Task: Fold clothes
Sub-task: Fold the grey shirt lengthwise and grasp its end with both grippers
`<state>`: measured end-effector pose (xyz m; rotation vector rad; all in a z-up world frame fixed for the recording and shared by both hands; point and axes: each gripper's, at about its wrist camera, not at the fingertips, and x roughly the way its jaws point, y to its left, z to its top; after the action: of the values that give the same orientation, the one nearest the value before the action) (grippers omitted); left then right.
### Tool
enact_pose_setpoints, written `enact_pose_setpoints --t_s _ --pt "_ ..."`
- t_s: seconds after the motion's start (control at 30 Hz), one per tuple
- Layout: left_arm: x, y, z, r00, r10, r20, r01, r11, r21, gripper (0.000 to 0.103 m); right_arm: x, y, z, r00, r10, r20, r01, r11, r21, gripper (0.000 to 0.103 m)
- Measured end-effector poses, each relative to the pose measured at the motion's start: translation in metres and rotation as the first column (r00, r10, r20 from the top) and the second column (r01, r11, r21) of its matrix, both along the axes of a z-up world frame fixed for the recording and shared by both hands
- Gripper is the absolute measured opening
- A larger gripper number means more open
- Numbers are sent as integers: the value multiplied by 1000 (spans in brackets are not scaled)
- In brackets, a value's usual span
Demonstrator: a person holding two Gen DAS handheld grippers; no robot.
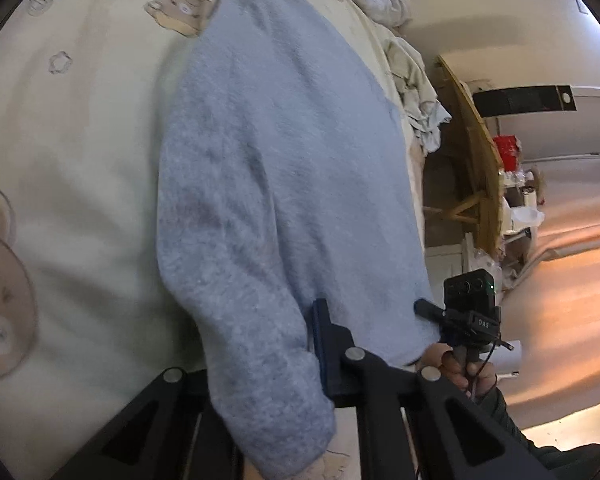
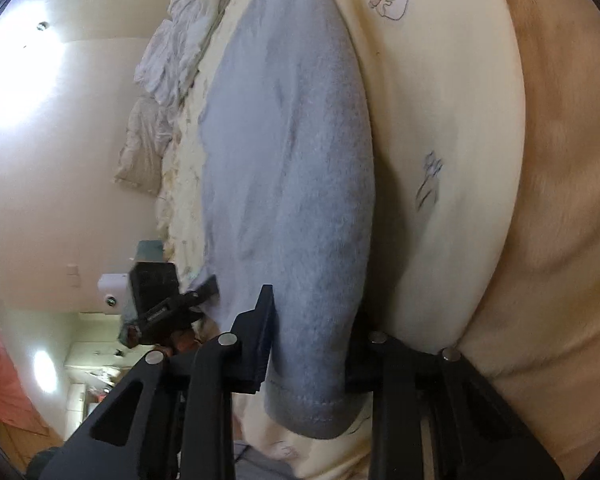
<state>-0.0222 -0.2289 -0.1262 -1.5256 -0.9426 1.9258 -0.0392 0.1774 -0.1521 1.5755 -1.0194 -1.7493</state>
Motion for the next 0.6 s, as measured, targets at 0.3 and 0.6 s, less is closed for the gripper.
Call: enact_pose_setpoints --t_s 0.3,0.6 --pt "2 -30 92 964 186 -190 -170 981 94 7 -2 0 100 972 -103 -212 88 993 -78 13" --pt "-40 -95 226 860 355 -367 -333 935 122 7 -63 -69 242 889 -110 -444 31 983 -181 13"
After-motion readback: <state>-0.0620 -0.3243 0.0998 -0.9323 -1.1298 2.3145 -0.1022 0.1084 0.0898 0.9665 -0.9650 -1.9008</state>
